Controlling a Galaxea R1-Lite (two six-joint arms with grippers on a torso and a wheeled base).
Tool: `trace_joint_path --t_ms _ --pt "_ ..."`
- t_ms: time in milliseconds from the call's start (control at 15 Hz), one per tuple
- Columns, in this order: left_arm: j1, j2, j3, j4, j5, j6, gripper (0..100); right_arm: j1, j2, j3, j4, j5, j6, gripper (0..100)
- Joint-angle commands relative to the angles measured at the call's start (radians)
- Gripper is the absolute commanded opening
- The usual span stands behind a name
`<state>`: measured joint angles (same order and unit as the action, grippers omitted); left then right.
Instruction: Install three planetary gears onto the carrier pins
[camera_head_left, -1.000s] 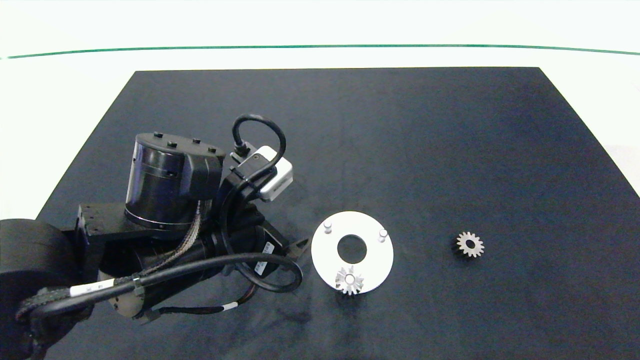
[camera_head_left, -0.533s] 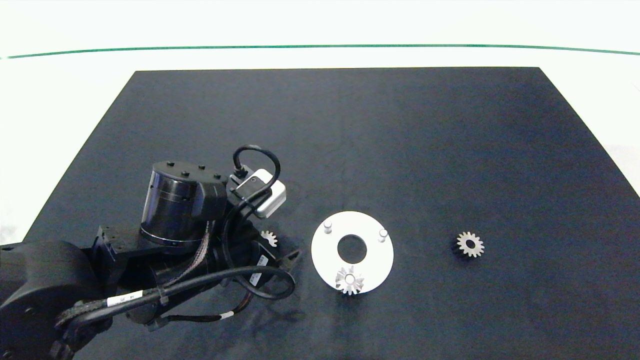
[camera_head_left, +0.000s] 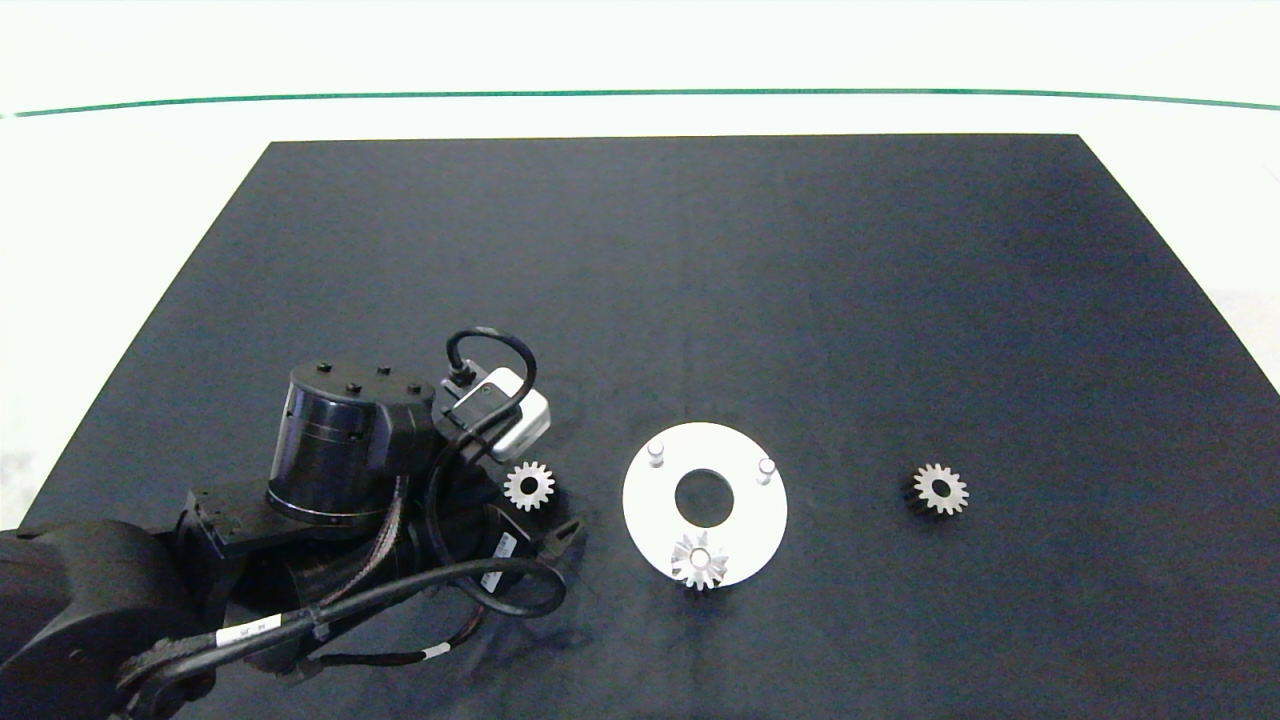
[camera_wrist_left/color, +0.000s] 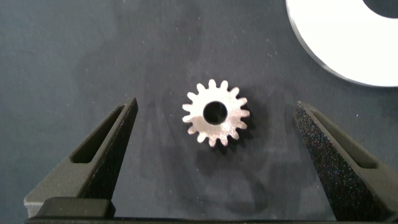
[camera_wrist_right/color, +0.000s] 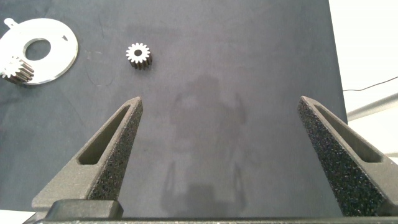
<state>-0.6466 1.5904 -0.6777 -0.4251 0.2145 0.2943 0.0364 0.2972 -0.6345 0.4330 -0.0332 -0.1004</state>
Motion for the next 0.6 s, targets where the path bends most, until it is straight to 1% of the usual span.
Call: trace_joint_path --t_ms 67,200,333,400,467,600 --pt "0.001 0.003 0.010 -0.009 -0.001 0.000 100 0.000 -0.001 -0.001 0.003 -0.001 -0.001 100" --pt "0.004 0.008 0.018 -0.012 -0.006 0.000 100 0.000 0.000 -0.001 0.003 -0.001 -0.001 100" --pt "0.010 0.028 0.029 -0.064 -0.007 -0.001 97 0.000 0.000 -0.001 0.003 -0.001 -0.001 100" --pt "0.015 0.042 0.036 -0.096 -0.015 0.000 94 0.000 0.000 -0.001 0.003 -0.001 -0.001 100" --pt "0.016 0.046 0.043 -0.116 -0.017 0.000 92 0.000 0.000 -0.001 0.003 -0.001 -0.001 100" --pt "0.021 0.049 0.052 -0.116 -0.021 0.000 88 0.000 0.000 -0.001 0.003 -0.001 -0.001 100"
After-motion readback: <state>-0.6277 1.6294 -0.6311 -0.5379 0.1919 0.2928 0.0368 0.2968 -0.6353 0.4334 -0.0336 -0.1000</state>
